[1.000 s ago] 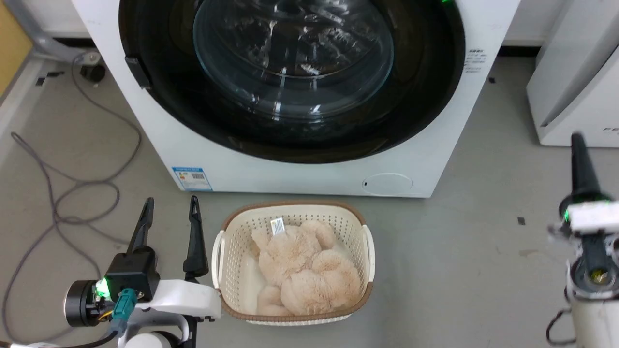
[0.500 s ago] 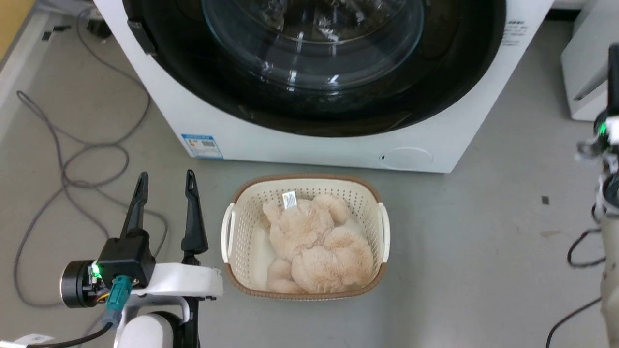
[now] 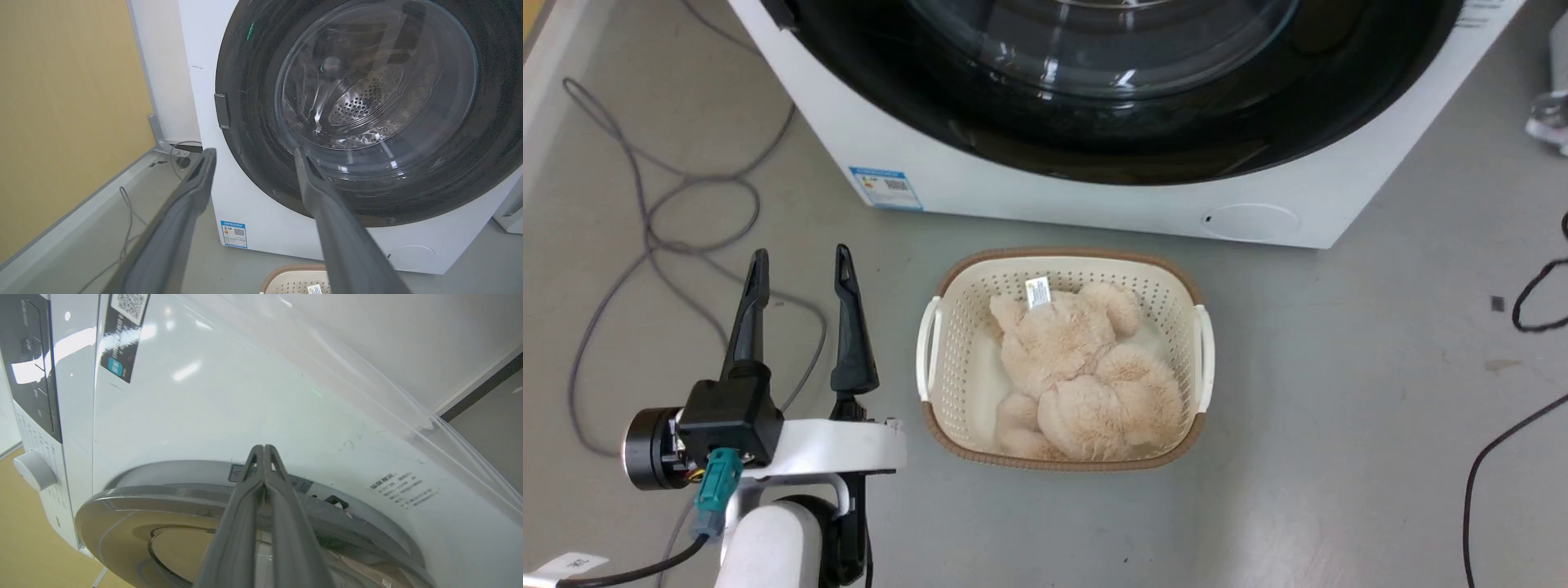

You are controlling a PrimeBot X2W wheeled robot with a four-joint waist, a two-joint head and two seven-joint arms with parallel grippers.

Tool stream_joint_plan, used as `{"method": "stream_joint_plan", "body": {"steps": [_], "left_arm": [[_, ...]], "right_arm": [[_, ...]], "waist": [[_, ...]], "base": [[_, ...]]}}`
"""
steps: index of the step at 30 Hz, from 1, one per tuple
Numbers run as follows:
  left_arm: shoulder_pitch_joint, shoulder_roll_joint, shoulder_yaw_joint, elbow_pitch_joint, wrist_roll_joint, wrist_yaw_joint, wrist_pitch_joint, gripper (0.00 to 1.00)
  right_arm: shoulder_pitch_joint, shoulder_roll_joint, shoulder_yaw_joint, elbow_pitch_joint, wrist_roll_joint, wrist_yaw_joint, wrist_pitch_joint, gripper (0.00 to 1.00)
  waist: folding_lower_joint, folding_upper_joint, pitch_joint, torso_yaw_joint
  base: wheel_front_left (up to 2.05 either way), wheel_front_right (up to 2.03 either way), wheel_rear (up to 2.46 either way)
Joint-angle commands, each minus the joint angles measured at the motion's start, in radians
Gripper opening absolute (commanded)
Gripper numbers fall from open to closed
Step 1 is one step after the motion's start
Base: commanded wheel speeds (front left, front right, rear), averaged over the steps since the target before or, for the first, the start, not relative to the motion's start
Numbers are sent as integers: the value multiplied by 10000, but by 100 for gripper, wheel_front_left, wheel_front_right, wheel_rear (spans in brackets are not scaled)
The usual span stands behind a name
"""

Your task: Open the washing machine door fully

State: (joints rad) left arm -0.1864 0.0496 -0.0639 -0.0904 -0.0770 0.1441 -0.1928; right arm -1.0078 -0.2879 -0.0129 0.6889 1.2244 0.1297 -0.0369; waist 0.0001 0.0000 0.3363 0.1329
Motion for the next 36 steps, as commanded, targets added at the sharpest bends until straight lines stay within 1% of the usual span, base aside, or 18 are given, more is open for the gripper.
{"method": "stream_joint_plan", "body": {"steps": [1,10,17,29,36], "left_arm": [[-187,6,-52,-58,-103,91,-99,100],[-365,6,-195,-135,-237,328,-287,100],[-499,6,-240,-136,-308,442,-433,100],[-626,6,-245,-158,-318,569,-684,100],[-573,6,-128,-117,-280,469,-690,100]], "right_arm": [[-441,-128,92,270,286,8,44,0],[-1522,-391,680,1197,836,9,238,0],[-2153,-553,1268,1832,1323,9,833,0],[-2905,-909,2362,2784,2539,10,3150,0],[-2672,-907,2611,2661,2668,10,4035,0]], "waist": [[-1,0,108,101],[-1,0,398,371],[-1,0,548,466],[-1,0,634,510],[-1,0,549,392]], "base": [[0,0,0],[0,0,0],[0,0,0],[0,0,0],[0,0,0]]}}
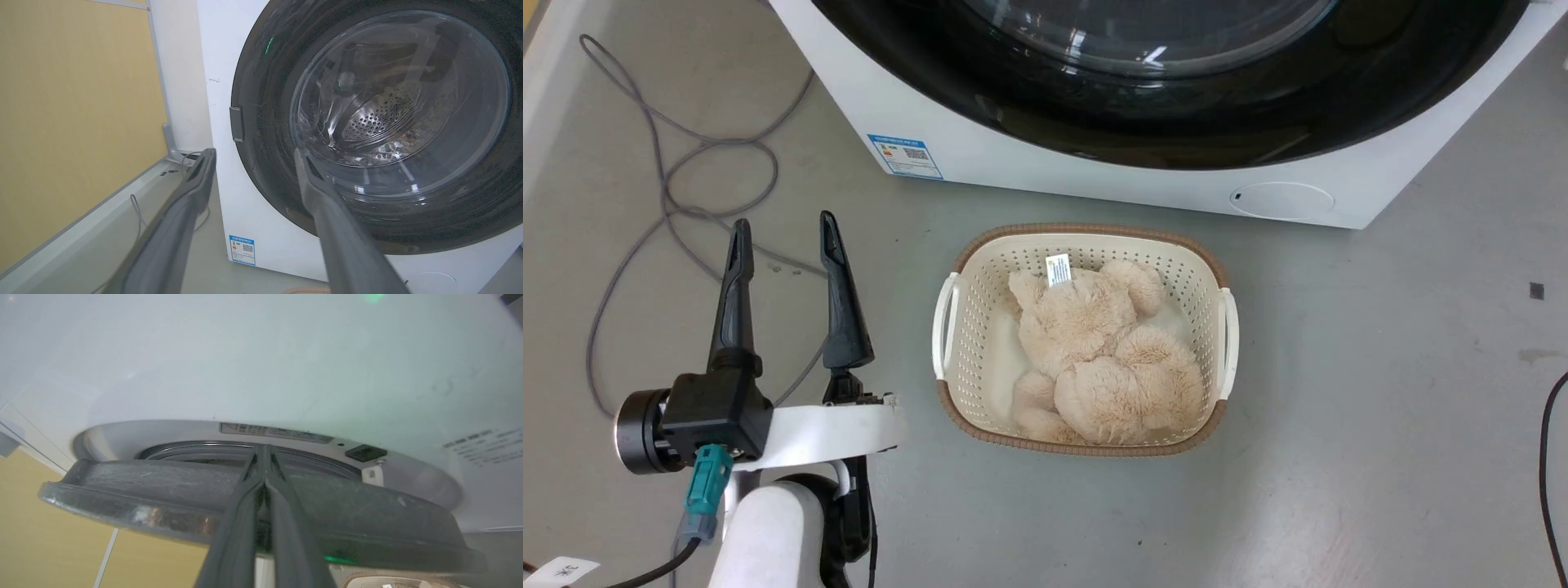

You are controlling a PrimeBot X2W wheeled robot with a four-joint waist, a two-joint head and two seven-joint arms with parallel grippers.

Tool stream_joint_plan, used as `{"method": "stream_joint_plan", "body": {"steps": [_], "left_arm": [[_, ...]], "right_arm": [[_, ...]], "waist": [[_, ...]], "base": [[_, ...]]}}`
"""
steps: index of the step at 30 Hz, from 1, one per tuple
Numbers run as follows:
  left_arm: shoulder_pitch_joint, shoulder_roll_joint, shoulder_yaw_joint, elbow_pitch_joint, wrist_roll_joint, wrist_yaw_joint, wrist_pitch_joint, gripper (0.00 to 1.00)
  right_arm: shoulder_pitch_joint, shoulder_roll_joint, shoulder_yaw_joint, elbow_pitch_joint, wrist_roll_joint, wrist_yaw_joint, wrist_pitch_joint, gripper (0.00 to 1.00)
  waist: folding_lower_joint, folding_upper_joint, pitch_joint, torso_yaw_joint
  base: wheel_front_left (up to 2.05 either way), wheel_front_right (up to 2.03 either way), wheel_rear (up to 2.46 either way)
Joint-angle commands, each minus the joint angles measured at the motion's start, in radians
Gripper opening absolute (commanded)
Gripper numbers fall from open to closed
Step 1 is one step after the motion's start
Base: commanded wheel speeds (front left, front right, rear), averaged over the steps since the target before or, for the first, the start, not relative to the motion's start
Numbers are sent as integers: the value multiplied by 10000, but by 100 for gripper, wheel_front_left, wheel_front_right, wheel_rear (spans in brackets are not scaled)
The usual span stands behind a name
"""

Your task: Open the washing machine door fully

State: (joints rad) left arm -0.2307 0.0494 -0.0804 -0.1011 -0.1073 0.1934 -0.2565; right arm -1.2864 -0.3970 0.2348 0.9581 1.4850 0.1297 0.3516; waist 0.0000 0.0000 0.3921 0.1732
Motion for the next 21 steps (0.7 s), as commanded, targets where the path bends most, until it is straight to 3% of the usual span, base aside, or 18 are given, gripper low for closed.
{"method": "stream_joint_plan", "body": {"steps": [1,13,21], "left_arm": [[-128,8,50,-8,29,-39,-53,100],[32,8,94,35,70,-39,-53,100],[297,8,205,129,138,-104,-53,100]], "right_arm": [[152,190,150,-69,87,10,242,0],[982,254,584,-575,99,10,1034,0],[2119,296,592,-1653,664,10,1899,0]], "waist": [[0,0,-15,-24],[0,0,-339,-176],[0,0,-810,-341]], "base": [[0,0,0],[0,0,0],[0,0,0]]}}
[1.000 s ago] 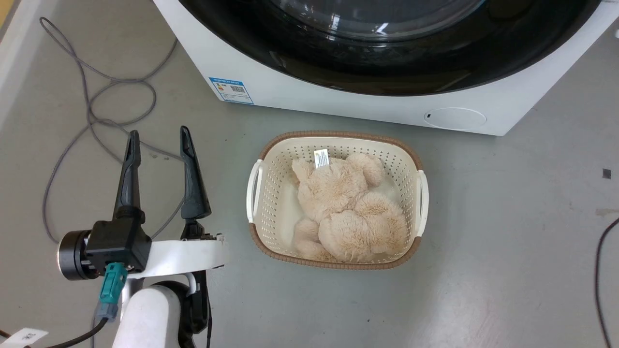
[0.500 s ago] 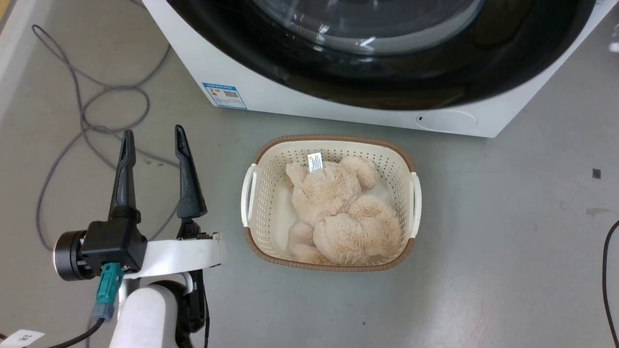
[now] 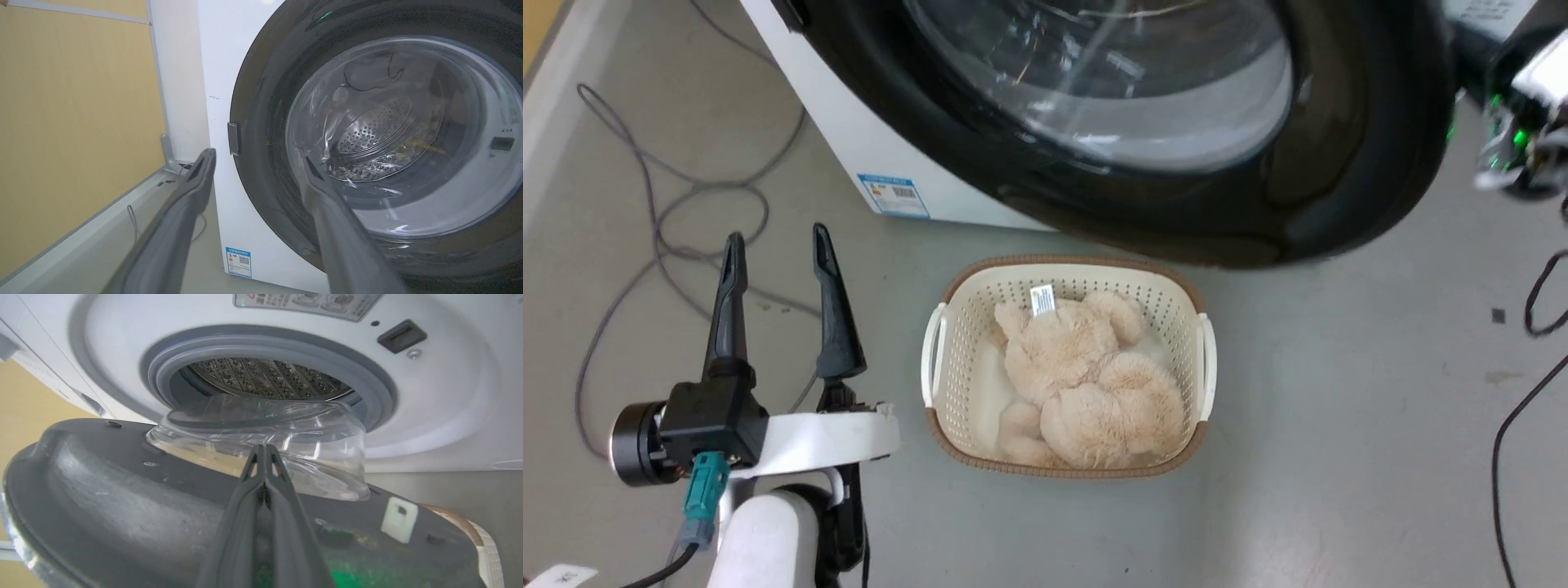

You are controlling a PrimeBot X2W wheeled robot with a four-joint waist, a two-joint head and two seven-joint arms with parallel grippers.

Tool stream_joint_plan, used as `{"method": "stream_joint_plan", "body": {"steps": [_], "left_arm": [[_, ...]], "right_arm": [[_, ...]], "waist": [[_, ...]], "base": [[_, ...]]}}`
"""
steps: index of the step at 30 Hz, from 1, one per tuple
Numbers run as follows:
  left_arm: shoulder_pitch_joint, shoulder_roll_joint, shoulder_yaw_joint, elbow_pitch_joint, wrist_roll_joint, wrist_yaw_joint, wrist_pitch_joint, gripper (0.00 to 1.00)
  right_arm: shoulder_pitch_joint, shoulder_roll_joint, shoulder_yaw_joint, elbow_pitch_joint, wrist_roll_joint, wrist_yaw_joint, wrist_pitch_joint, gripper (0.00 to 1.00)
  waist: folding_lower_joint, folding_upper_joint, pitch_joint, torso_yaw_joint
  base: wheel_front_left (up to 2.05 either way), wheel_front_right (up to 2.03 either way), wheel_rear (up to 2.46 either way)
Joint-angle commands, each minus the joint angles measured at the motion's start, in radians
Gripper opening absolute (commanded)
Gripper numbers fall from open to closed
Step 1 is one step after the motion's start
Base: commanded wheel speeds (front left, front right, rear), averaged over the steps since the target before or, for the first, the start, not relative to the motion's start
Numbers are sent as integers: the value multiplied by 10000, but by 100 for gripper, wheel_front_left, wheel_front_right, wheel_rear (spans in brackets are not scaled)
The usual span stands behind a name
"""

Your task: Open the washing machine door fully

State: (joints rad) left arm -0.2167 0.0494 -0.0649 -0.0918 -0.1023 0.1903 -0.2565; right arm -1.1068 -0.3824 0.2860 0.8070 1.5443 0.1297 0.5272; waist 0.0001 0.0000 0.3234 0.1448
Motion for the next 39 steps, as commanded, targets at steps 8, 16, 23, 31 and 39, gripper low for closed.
{"method": "stream_joint_plan", "body": {"steps": [8,16,23,31,39], "left_arm": [[523,8,184,172,236,-223,-53,100],[957,8,255,359,327,-338,-53,100],[1254,8,276,498,311,-381,-53,100],[1604,8,252,652,315,-402,-53,100],[1765,8,245,819,375,-459,-53,100]], "right_arm": [[1869,310,335,-1413,390,10,848,0],[3499,493,456,-2775,809,10,1313,0],[4854,741,514,-3689,1215,10,1478,0],[6597,1274,693,-4952,1578,10,1473,0],[7424,1819,1028,-5706,1725,10,1620,0]], "waist": [[-1,0,-716,-221],[-1,0,-1315,-284],[-1,0,-1728,-220],[-1,0,-2141,-177],[-1,0,-2318,-214]], "base": [[0,0,0],[0,0,0],[0,0,0],[0,0,0],[0,0,0]]}}
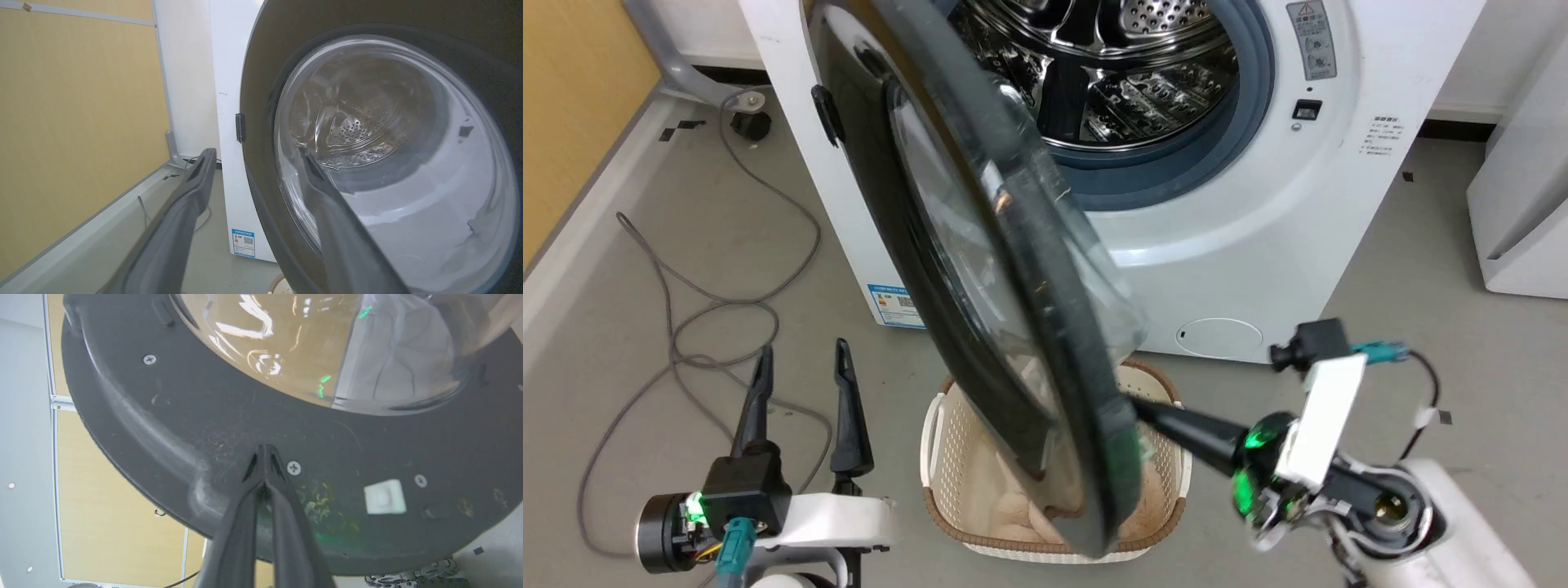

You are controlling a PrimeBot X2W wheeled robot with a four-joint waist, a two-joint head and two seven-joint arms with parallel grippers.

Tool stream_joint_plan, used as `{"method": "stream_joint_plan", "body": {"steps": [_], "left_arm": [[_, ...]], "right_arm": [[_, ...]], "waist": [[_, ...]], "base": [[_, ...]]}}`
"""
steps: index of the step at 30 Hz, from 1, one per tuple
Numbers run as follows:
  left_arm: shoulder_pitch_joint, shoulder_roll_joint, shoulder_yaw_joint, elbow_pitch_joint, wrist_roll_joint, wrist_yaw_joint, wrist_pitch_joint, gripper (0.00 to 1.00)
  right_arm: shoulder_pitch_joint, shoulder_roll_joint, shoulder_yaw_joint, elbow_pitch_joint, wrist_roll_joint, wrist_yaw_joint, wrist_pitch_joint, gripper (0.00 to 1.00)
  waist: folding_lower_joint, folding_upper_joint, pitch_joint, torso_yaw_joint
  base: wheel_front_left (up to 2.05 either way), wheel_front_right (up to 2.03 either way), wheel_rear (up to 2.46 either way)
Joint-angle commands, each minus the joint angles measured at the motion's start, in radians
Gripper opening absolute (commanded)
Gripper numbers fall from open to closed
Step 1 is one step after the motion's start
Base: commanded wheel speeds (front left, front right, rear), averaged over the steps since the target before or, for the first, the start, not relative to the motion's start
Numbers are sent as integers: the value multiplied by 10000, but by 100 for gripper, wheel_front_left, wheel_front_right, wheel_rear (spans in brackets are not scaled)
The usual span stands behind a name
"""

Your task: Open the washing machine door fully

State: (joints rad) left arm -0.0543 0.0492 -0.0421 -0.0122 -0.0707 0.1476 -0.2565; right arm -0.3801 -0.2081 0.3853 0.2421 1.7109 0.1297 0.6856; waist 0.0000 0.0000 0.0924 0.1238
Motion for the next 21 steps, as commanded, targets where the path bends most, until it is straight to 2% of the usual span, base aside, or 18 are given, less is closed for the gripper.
{"method": "stream_joint_plan", "body": {"steps": [1,9,15,21], "left_arm": [[150,10,7,50,68,-56,-53,100],[206,10,5,216,107,-166,-53,100],[271,10,65,267,97,-169,-53,100],[380,10,90,306,101,-163,-53,100]], "right_arm": [[234,128,108,-136,26,10,66,0],[874,753,689,-573,-104,10,232,0],[1236,944,937,-716,-293,10,208,0],[1487,1047,1,-1027,-666,10,-1136,0]], "waist": [[0,0,-21,-8],[0,0,-90,-27],[0,0,-182,-85],[0,0,-350,-189]], "base": [[0,0,0],[0,0,0],[0,0,0],[0,0,0]]}}
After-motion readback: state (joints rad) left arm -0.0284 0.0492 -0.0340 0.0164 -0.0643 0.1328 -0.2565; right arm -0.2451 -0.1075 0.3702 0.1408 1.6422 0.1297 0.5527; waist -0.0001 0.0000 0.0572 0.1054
